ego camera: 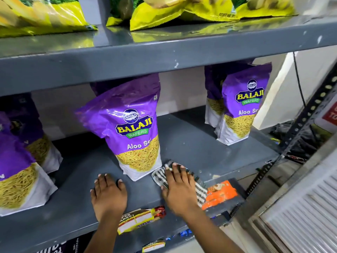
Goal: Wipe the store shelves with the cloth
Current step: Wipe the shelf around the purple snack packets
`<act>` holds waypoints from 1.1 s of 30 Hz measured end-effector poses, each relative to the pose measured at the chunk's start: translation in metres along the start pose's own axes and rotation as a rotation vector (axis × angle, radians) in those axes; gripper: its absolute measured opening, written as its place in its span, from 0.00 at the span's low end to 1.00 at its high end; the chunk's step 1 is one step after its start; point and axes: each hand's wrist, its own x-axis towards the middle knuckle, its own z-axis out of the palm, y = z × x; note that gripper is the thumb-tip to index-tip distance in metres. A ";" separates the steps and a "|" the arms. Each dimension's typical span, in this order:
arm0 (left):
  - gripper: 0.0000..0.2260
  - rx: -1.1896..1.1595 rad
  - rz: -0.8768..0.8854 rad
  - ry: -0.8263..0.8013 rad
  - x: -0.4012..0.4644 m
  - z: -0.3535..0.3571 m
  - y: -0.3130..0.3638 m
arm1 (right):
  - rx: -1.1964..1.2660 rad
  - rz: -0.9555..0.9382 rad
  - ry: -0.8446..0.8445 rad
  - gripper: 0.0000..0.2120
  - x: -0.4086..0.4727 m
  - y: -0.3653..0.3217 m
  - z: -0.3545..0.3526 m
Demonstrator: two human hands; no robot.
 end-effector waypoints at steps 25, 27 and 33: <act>0.23 0.046 0.075 -0.033 0.000 -0.004 -0.005 | 0.110 -0.311 0.134 0.19 -0.018 0.038 0.002; 0.23 0.051 0.124 -0.040 -0.001 -0.006 -0.016 | 0.041 -0.324 0.145 0.19 -0.006 0.070 0.003; 0.30 0.128 0.160 -0.019 -0.024 -0.023 -0.069 | 0.102 0.122 0.146 0.28 0.025 0.203 -0.037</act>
